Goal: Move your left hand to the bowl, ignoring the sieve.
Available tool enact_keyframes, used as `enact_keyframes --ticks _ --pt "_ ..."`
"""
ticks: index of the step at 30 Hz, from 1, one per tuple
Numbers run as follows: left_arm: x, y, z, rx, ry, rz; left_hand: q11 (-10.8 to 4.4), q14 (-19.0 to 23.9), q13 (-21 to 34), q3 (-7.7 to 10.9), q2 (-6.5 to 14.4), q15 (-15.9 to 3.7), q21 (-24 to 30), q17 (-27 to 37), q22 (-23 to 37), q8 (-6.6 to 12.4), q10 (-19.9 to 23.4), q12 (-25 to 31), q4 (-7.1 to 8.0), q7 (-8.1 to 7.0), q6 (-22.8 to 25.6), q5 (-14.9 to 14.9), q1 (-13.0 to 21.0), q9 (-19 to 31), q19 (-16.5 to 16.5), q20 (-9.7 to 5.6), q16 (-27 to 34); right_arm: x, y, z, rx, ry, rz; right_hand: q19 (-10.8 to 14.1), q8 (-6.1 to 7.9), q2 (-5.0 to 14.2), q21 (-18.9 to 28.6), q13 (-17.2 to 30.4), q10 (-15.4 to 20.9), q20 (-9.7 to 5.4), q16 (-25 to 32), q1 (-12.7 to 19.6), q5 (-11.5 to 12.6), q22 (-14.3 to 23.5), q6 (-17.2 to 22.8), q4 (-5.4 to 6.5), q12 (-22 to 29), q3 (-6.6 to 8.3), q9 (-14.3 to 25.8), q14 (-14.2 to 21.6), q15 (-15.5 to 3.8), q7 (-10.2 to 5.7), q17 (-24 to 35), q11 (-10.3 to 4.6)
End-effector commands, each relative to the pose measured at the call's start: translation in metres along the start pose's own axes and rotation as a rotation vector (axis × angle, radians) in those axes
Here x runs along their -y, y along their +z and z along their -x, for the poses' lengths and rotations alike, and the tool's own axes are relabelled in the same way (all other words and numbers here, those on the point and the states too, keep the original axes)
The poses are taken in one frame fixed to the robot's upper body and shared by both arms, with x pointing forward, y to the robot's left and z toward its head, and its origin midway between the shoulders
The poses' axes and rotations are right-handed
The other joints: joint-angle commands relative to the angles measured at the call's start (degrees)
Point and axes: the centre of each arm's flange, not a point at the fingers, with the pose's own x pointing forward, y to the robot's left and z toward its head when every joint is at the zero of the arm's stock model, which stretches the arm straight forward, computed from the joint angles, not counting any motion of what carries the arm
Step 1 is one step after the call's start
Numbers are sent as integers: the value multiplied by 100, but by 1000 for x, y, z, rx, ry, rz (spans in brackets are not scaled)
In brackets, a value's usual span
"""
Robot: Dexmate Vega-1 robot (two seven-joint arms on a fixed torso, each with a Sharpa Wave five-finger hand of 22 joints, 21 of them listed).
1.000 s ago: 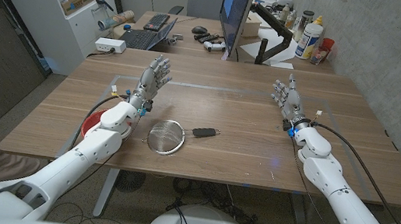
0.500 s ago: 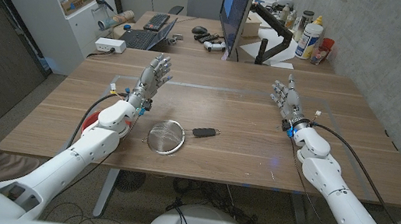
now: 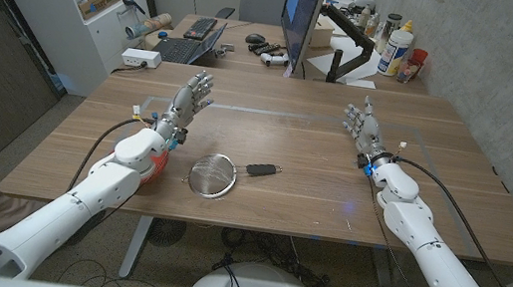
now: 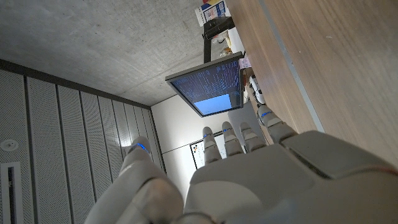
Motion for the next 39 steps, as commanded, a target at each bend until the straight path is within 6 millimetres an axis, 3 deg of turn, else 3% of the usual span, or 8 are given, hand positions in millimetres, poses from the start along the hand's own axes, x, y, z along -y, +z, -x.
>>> enact_keyframes --ticks 1,22,24,31,34,39 --pt "-1 12 15 5 1 -50 -32 -40 11 12 21 -19 -17 30 13 17 5 21 -19 -13 53 -3 55 26 -39 18 9 -6 -3 -3 -7 17 7 -10 54 89 14 13 10 23 31 22 23 30 24 22 13 4 24 -4 22 18 11 -28" --pt "6 24 26 27 -14 -147 -40 -79 11 2 28 -16 -15 30 14 19 44 34 -22 -19 86 -22 56 25 -94 44 22 -10 -6 0 -13 21 5 -13 54 98 16 13 11 20 40 29 21 29 15 22 12 4 24 12 6 28 11 -34" --pt "7 24 26 23 -13 -170 -38 -59 11 3 31 -32 -8 29 14 33 72 44 -24 -27 127 -23 60 26 -85 40 33 -11 -6 0 -16 21 7 -9 54 102 17 13 0 88 39 31 20 29 11 22 7 5 23 9 27 27 11 -39" --pt "7 25 32 24 -19 -200 -43 -53 11 7 38 -38 4 28 13 40 109 55 -30 -44 158 -26 72 25 -67 37 39 -13 -5 -2 -14 27 17 -30 53 106 11 14 -2 117 26 33 18 29 4 22 7 5 23 -29 62 21 12 -55" --pt "6 26 35 34 -15 -216 -50 -32 11 9 42 -38 13 27 12 59 143 66 -35 -34 216 -26 81 25 -53 39 50 -14 -5 -2 -17 30 21 -18 46 108 16 15 -16 284 19 33 15 28 -20 24 2 3 24 -56 127 0 12 -68" --pt "4 26 40 38 -15 -222 -56 -4 11 12 48 -60 28 25 11 75 199 82 -42 -51 277 -26 97 25 -18 30 61 -17 -5 -4 -17 35 23 -37 39 108 8 15 -35 298 17 32 13 28 -43 25 -5 2 24 -69 133 -3 13 -78"
